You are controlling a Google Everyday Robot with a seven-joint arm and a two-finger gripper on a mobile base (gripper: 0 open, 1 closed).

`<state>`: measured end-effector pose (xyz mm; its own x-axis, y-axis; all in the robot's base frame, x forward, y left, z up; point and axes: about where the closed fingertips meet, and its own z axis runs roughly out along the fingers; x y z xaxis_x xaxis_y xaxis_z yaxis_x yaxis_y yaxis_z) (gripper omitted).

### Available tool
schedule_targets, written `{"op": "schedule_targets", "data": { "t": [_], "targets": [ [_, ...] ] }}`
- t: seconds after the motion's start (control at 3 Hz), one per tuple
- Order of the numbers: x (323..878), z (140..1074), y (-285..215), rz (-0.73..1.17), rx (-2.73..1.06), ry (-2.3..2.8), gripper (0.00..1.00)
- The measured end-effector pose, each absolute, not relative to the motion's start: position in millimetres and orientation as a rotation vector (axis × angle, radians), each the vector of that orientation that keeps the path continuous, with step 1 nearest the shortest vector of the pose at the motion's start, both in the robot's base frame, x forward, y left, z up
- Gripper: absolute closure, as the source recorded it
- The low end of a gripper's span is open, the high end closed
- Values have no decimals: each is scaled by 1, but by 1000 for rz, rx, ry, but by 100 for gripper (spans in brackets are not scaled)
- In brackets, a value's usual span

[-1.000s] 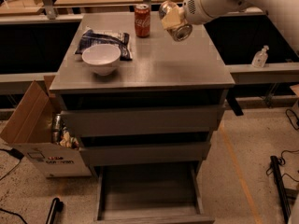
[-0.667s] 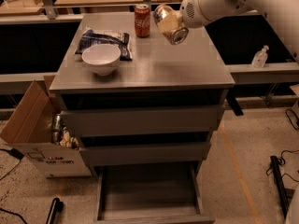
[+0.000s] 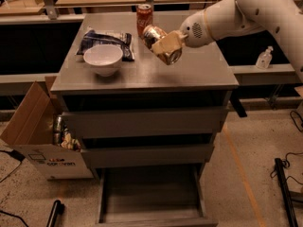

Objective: Place orange can into bottom drawer

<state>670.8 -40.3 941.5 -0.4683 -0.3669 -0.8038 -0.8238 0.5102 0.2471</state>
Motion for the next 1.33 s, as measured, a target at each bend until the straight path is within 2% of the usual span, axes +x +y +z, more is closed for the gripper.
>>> {"op": "schedule_targets", "data": {
  "t": [0.33, 1.0, 1.33],
  "targets": [
    [671, 942, -40, 835, -970, 2052, 100],
    [611, 895, -4, 972, -1404, 1826, 100],
    [611, 895, -4, 973, -1403, 1827, 100]
  ]
}}
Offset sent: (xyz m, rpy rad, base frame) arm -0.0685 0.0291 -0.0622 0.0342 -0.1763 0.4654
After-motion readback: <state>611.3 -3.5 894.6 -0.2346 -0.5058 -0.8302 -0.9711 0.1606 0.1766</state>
